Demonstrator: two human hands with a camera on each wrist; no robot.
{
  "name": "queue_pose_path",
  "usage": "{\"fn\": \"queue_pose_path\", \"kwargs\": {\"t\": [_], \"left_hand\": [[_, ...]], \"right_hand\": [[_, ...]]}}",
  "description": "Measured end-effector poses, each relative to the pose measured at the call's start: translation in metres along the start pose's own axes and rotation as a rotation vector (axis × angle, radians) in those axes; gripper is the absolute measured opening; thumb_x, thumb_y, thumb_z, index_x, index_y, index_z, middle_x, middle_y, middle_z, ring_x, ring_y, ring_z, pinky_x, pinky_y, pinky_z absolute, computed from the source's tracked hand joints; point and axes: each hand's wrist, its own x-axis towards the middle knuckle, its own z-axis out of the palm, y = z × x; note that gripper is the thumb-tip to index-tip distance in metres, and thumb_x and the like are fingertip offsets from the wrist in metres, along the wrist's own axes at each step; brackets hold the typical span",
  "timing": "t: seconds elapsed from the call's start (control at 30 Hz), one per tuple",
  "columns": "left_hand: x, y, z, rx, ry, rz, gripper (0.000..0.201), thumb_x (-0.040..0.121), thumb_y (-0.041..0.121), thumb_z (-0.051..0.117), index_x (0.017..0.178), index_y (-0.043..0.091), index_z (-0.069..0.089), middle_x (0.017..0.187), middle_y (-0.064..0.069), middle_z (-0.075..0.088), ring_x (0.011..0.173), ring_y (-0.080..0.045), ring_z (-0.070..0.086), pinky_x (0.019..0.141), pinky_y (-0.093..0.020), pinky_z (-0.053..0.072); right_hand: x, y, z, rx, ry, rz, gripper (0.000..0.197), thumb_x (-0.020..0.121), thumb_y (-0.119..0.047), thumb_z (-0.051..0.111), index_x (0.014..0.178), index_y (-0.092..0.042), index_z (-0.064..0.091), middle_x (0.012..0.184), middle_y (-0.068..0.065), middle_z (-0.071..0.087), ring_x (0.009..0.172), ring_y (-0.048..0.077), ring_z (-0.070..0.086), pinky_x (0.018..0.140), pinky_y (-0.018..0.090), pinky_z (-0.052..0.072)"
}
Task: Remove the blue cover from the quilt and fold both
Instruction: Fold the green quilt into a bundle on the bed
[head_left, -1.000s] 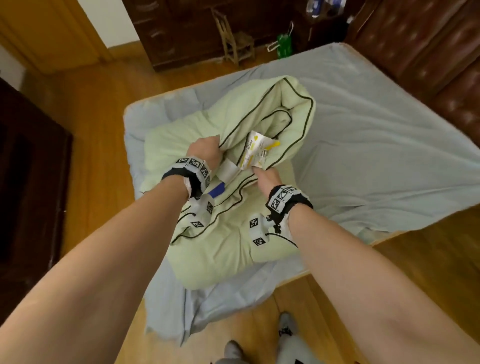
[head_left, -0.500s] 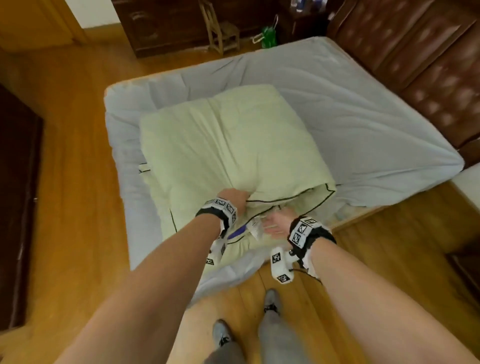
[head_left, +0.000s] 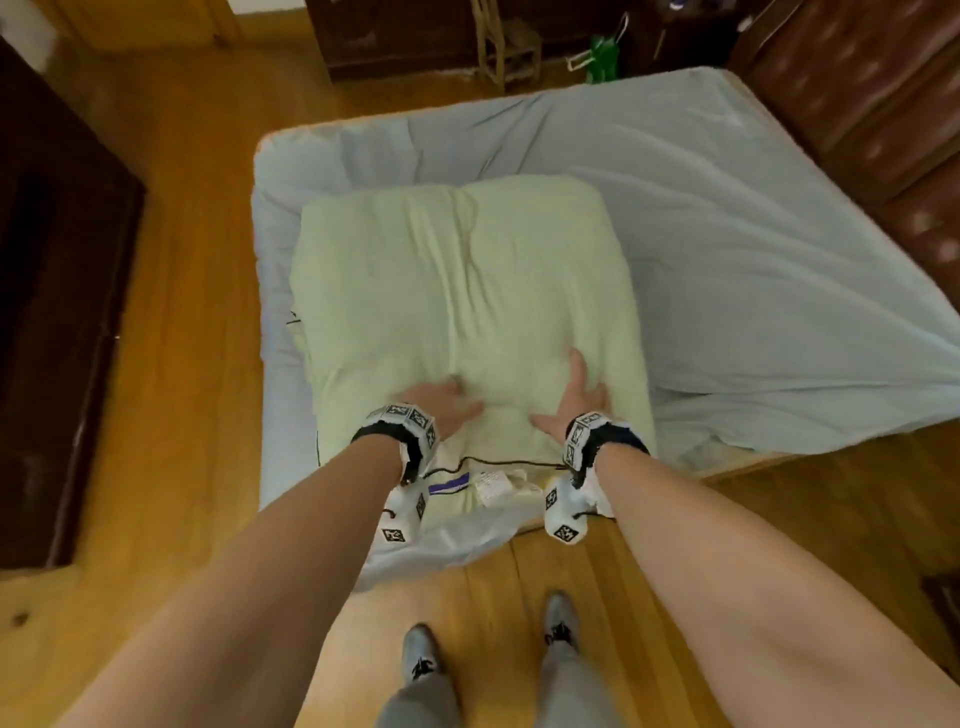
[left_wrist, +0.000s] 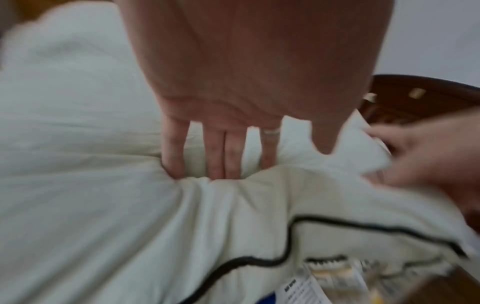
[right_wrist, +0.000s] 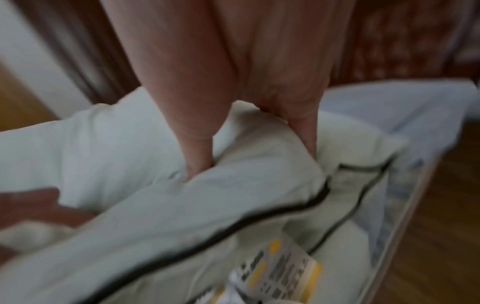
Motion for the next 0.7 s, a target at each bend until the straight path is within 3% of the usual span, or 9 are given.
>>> {"fn": "queue_pose_path", "kwargs": {"t": [0.07, 0.13, 0.23, 0.4, 0.43, 0.5, 0.57, 0.63, 0.7], "left_hand": [[-0.002, -0.013, -0.007, -0.001, 0.232, -0.2, 0.09, 0.084, 0.053, 0.064, 0.151, 0.021, 0.013, 0.148, -0.013, 0.034, 0.135, -0.034, 0.033, 0.101, -0.049, 0.04], [-0.003, -0.014, -0.009, 0.01, 0.295, -0.352, 0.116, 0.071, 0.052, 0.077, 0.149, 0.036, -0.008, 0.155, -0.01, -0.001, 0.145, -0.034, 0.005, 0.099, -0.063, 0.037], [0.009, -0.014, 0.007, -0.051, 0.207, -0.372, 0.143, 0.059, 0.049, 0.087, 0.139, 0.049, -0.031, 0.15, -0.007, -0.037, 0.144, -0.037, -0.02, 0.096, -0.077, 0.03], [0.041, -0.031, 0.046, -0.107, 0.093, -0.448, 0.153, 0.062, 0.034, 0.09, 0.128, 0.05, -0.047, 0.145, -0.007, -0.049, 0.142, -0.044, -0.024, 0.097, -0.079, 0.026], [0.053, -0.034, 0.05, -0.106, 0.092, -0.464, 0.152, 0.064, 0.032, 0.089, 0.128, 0.049, -0.047, 0.146, -0.008, -0.047, 0.143, -0.045, -0.022, 0.098, -0.079, 0.026], [0.077, -0.041, 0.055, -0.093, 0.104, -0.48, 0.148, 0.069, 0.027, 0.086, 0.13, 0.046, -0.047, 0.149, -0.01, -0.043, 0.144, -0.045, -0.017, 0.099, -0.077, 0.027], [0.104, -0.051, 0.057, -0.099, 0.078, -0.494, 0.147, 0.069, 0.025, 0.085, 0.131, 0.044, -0.047, 0.149, -0.011, -0.043, 0.145, -0.044, -0.016, 0.1, -0.076, 0.027], [0.133, -0.064, 0.059, -0.112, 0.033, -0.507, 0.148, 0.068, 0.025, 0.086, 0.131, 0.043, -0.046, 0.148, -0.01, -0.045, 0.145, -0.043, -0.016, 0.101, -0.073, 0.028], [0.165, -0.079, 0.068, -0.12, 0.023, -0.502, 0.147, 0.069, 0.021, 0.085, 0.131, 0.044, -0.046, 0.147, -0.009, -0.047, 0.146, -0.042, -0.015, 0.099, -0.072, 0.028]], "right_hand": [[0.014, -0.004, 0.013, 0.005, -0.014, 0.018, 0.121, 0.071, -0.04, 0.084, 0.15, -0.045, -0.007, 0.147, 0.03, 0.025, 0.135, 0.041, 0.034, 0.111, 0.047, 0.032], [0.031, -0.002, 0.014, -0.014, -0.039, 0.003, 0.121, 0.07, -0.039, 0.085, 0.15, -0.04, -0.006, 0.139, 0.027, 0.037, 0.125, 0.041, 0.044, 0.106, 0.048, 0.038], [0.056, 0.009, 0.018, -0.06, -0.094, -0.026, 0.125, 0.068, -0.035, 0.086, 0.148, -0.034, -0.01, 0.13, 0.017, 0.052, 0.107, 0.038, 0.058, 0.098, 0.046, 0.046], [0.091, 0.018, 0.046, -0.134, -0.17, 0.003, 0.132, 0.072, -0.027, 0.085, 0.15, -0.029, -0.022, 0.11, 0.013, 0.059, 0.073, 0.025, 0.058, 0.077, 0.035, 0.05], [0.1, 0.015, 0.054, -0.141, -0.174, 0.024, 0.134, 0.073, -0.026, 0.085, 0.149, -0.029, -0.025, 0.113, 0.016, 0.058, 0.075, 0.025, 0.058, 0.077, 0.034, 0.048], [0.118, 0.007, 0.072, -0.151, -0.167, 0.075, 0.138, 0.073, -0.028, 0.085, 0.147, -0.026, -0.032, 0.131, 0.029, 0.048, 0.105, 0.034, 0.059, 0.092, 0.039, 0.047], [0.139, 0.001, 0.093, -0.169, -0.165, 0.102, 0.141, 0.074, -0.029, 0.084, 0.144, -0.02, -0.038, 0.145, 0.039, 0.029, 0.131, 0.04, 0.043, 0.107, 0.044, 0.037], [0.161, -0.008, 0.109, -0.202, -0.166, 0.143, 0.143, 0.073, -0.03, 0.085, 0.142, -0.018, -0.04, 0.148, 0.04, 0.022, 0.137, 0.04, 0.036, 0.109, 0.046, 0.033], [0.186, -0.019, 0.125, -0.26, -0.126, 0.194, 0.143, 0.074, -0.028, 0.084, 0.142, -0.016, -0.041, 0.147, 0.039, 0.023, 0.135, 0.04, 0.039, 0.108, 0.046, 0.035]]}}
